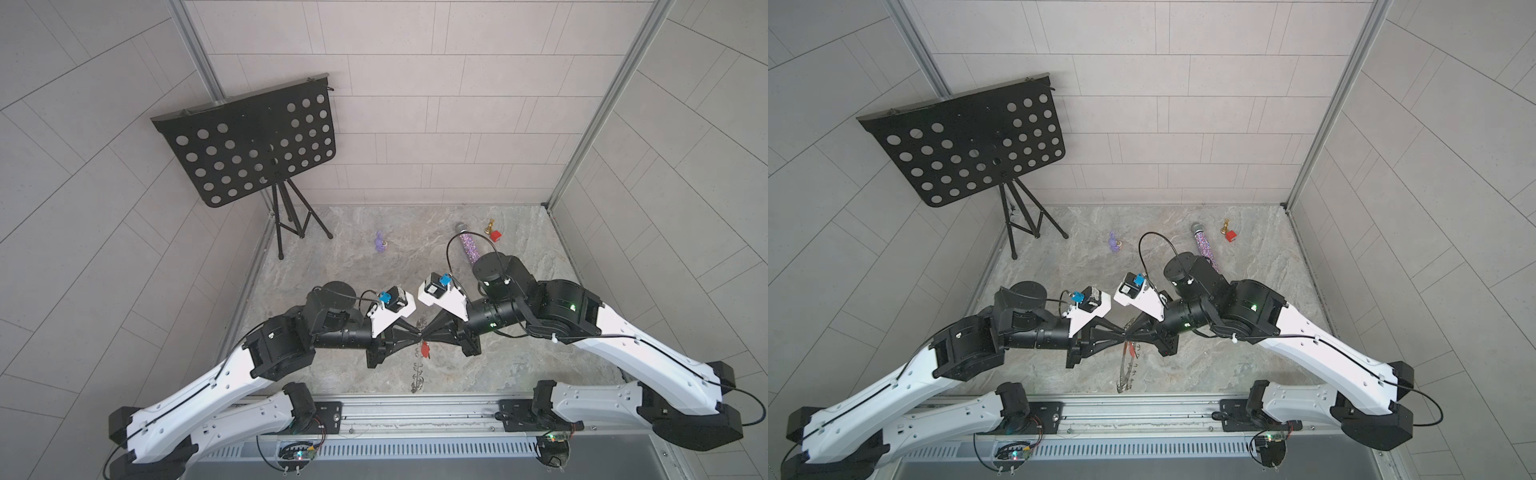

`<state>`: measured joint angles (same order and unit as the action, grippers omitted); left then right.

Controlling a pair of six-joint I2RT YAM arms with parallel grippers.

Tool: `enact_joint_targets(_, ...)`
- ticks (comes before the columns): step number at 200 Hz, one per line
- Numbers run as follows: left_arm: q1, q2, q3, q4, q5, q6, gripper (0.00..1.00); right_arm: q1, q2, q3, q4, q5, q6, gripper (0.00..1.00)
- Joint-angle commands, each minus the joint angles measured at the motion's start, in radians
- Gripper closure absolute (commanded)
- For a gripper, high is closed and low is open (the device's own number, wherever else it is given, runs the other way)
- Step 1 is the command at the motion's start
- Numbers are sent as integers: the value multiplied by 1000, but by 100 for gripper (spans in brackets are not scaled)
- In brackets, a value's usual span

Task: Attach keys to a key ring
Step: Adjust the key on the keyring.

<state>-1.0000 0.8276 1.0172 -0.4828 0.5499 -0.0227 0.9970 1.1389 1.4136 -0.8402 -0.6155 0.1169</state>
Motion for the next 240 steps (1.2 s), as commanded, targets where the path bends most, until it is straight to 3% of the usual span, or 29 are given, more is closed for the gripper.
enact_joint_targets(1,-3,-7,21,21,14,6,100,7,-7,7,36,-18,12,100)
enact_joint_targets(50,-3,-26,-14,90,8,-36,100,4,-24,-14,79,-6,34,100)
enact_joint_targets(76,-3,-80,-62,191,-28,-78,100,-15,-64,-51,151,14,71,61)
enact_joint_targets(95,-3,-110,-88,248,-51,-105,100,-39,-114,-86,215,26,105,49)
enact_joint_targets(131,-3,-134,-144,379,-49,-182,100,-76,-206,-153,331,46,159,47)
enact_joint_targets(174,-3,-136,-225,604,-27,-306,100,-78,-199,-171,380,14,190,48)
enact_joint_targets(240,-4,-182,-234,642,-49,-310,100,-85,-205,-179,388,45,244,49)
